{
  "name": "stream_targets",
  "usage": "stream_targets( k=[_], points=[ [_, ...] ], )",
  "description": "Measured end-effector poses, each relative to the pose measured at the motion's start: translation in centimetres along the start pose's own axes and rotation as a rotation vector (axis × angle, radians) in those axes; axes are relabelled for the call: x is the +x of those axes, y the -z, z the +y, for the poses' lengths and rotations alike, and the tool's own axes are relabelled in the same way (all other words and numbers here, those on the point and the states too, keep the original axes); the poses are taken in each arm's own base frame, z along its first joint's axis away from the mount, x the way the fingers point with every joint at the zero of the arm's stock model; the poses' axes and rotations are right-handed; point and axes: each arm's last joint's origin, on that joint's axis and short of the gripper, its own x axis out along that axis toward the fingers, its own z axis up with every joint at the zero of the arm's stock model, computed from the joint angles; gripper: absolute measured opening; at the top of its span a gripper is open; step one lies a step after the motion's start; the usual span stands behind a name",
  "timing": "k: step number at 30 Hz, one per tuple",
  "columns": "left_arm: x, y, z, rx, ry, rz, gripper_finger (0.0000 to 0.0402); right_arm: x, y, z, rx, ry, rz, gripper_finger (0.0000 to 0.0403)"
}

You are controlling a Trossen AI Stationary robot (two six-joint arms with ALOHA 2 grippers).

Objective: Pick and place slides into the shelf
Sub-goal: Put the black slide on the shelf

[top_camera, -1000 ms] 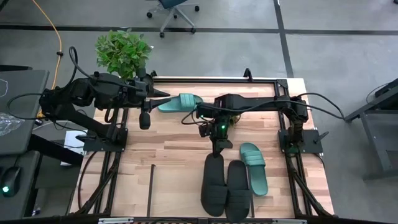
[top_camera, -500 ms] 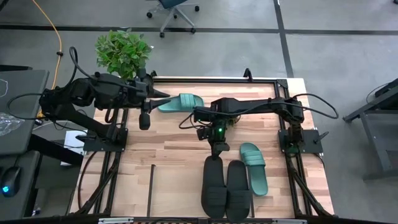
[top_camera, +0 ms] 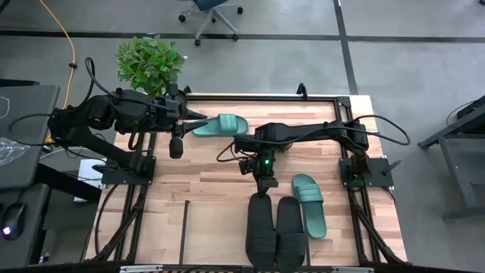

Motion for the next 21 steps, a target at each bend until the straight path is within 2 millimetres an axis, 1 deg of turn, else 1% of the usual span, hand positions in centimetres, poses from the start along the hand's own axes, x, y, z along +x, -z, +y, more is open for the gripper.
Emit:
stream_targets(
  k=[7, 14, 21],
  points=[
    [-0.02, 0.03, 0.00, 0.001, 0.000, 0.002, 0.0058, -0.04, -0.12, 0.09, -0.004, -0.010, -0.010, 0.0032],
    [0.00, 0.02, 0.00, 0.002, 0.000, 0.002, 0.0058, -0.04, -0.66, 0.07, 0.029, -0.001, -0.047, 0.0032],
    [0.00, 0.02, 0.00, 0.001, 0.000, 0.002, 0.0058, -0.01, -0.71, 0.07, 0.049, 0.007, -0.050, 0.0032]
  ],
)
